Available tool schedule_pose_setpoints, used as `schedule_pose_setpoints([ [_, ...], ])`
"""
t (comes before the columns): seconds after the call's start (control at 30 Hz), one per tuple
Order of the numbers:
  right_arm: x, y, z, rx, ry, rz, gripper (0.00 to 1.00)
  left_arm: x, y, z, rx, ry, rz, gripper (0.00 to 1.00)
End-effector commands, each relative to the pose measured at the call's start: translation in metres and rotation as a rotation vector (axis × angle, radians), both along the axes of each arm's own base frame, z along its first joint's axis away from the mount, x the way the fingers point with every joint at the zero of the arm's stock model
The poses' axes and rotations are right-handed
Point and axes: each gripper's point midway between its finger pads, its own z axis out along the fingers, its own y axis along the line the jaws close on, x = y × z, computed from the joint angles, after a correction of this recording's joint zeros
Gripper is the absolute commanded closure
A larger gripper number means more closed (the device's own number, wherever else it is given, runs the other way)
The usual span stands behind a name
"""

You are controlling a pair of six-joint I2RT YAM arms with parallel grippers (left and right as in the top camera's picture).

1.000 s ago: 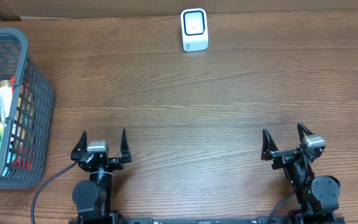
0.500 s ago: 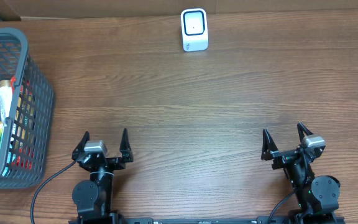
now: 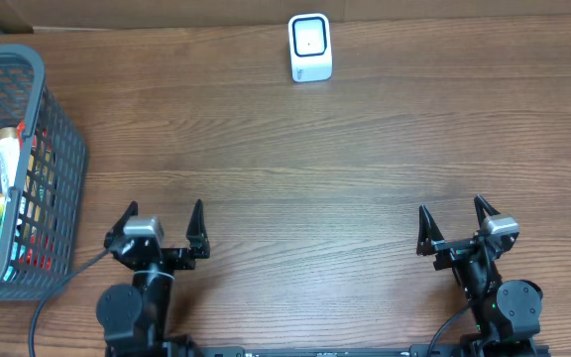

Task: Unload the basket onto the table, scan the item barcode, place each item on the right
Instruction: 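Move the left gripper over the basket and reach down inside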

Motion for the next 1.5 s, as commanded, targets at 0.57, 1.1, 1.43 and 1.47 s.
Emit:
schedule_pose_setpoints([
  [0.57,0.0,-0.002,-0.002,0.004,-0.002,-0.011,0.0,0.034,-0.013,0.16,-0.096,0.408,-0.096,0.0],
  [1.1,0.0,-0.002,-0.002,0.004,-0.002,-0.011,0.0,0.076,-0.008,0.21,-0.08,0.639,-0.124,0.0],
  [1.43,0.0,-0.002,-0.002,0.003,-0.002,-0.011,0.0,0.059,0.12,0.215,-0.212,0.591,0.426,0.0],
  [1.47,0.0,-0.002,-0.002,0.004,-0.002,-0.011,0.0,0.053,0.14,0.215,-0.211,0.588,0.5,0.0],
])
